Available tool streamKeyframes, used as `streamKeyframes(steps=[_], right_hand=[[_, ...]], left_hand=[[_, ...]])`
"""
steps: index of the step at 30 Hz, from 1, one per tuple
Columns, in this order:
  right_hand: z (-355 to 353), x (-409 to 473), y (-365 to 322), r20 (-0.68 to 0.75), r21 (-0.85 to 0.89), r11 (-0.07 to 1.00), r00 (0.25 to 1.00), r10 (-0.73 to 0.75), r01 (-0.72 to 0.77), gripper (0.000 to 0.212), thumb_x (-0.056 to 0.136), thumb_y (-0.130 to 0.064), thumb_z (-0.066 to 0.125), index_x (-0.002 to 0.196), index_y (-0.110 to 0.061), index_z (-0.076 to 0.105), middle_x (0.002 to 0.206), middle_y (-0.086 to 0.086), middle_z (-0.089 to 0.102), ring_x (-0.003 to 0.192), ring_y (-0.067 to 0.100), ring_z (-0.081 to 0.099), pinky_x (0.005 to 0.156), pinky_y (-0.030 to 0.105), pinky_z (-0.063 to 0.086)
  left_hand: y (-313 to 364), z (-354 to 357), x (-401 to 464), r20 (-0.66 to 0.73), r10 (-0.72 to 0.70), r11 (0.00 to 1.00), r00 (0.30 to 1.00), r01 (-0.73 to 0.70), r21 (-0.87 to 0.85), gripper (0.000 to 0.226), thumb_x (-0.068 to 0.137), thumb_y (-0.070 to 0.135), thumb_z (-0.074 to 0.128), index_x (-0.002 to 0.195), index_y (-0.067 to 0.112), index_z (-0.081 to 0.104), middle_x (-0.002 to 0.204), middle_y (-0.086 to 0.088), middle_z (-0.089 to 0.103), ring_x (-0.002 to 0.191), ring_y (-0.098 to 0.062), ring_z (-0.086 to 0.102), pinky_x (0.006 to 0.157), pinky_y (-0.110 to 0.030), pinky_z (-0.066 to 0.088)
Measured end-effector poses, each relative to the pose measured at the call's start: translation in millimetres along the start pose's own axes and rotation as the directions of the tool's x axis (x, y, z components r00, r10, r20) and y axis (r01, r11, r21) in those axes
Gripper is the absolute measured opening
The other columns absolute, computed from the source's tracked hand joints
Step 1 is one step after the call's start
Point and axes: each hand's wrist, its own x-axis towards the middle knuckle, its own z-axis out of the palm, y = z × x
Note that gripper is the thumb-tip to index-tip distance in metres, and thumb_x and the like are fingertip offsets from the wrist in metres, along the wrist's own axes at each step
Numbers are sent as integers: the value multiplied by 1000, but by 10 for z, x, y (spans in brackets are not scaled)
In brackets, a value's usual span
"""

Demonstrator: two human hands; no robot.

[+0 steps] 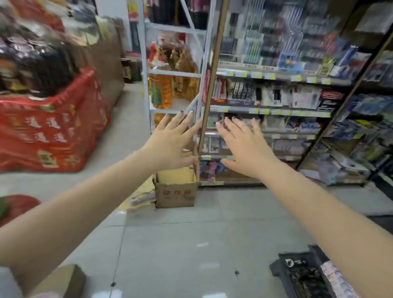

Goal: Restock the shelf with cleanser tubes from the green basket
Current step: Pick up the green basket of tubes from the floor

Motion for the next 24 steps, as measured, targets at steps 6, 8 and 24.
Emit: streamKeyframes(steps=[6,8,24], right_hand=[[11,1106,-586,-52,61,974,975,-216,219,86,89,-50,51,150,-21,-1,158,5,3,145,23,3,114,52,1],[65,1495,-760,-80,70,954,955,-285,291,86,88,-51,50,150,-21,-3,158,5,3,145,24,3,114,52,2],[119,4369,-1794,-284,49,648,633,-720,760,89,86,-52,52,150,-22,-3,158,3,5,145,22,3,115,52,2]], left_hand=[[-961,213,-233,74,-261,961,963,252,114,89,85,68,34,147,25,-13,157,-5,-12,144,-27,-10,116,-47,-3],[-1229,253,-289,71,-345,935,936,336,115,90,84,67,35,147,25,-13,157,-5,-13,144,-27,-9,116,-47,-3],[-2950,634,139,27,-831,551,556,815,181,91,83,67,40,147,28,-13,157,-4,-11,144,-26,-9,117,-47,-2]])
